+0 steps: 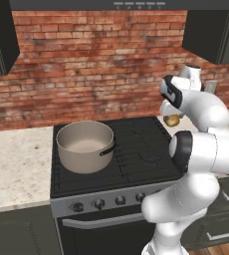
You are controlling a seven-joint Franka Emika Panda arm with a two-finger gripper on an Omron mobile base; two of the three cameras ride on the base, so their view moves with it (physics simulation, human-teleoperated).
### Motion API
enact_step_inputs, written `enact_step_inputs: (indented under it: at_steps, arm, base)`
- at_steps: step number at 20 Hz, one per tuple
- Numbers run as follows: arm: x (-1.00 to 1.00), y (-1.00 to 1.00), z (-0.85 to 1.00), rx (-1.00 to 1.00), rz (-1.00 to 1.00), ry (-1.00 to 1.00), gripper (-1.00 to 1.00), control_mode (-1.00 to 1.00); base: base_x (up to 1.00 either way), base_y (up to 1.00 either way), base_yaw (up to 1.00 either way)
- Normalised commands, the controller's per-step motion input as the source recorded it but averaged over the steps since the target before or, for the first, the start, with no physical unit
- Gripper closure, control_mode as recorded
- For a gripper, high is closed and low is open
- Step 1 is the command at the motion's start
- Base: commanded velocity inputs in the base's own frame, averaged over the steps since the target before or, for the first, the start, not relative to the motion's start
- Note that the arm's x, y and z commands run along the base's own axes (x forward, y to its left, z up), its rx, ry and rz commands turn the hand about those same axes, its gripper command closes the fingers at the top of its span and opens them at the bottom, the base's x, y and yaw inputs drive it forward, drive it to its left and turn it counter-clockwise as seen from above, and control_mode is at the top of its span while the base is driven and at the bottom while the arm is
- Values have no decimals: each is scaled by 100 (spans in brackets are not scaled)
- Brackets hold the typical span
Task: Turn on the burner for the pot on the stove. Wait thirty seconds for the pot to heat up. Then add the potato to the pot.
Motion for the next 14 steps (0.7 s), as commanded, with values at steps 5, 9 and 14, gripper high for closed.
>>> enact_step_inputs:
  at_steps: [5, 9, 14]
  arm:
    - [-9, 75, 55, 0, 8, -1, 100, -100]
    - [-14, 73, 29, 0, 7, -1, 100, -100]
    - [-18, 79, 10, 0, 5, -2, 100, -100]
  base:
    - [0, 0, 0]
    - [0, 0, 0]
    - [0, 0, 0]
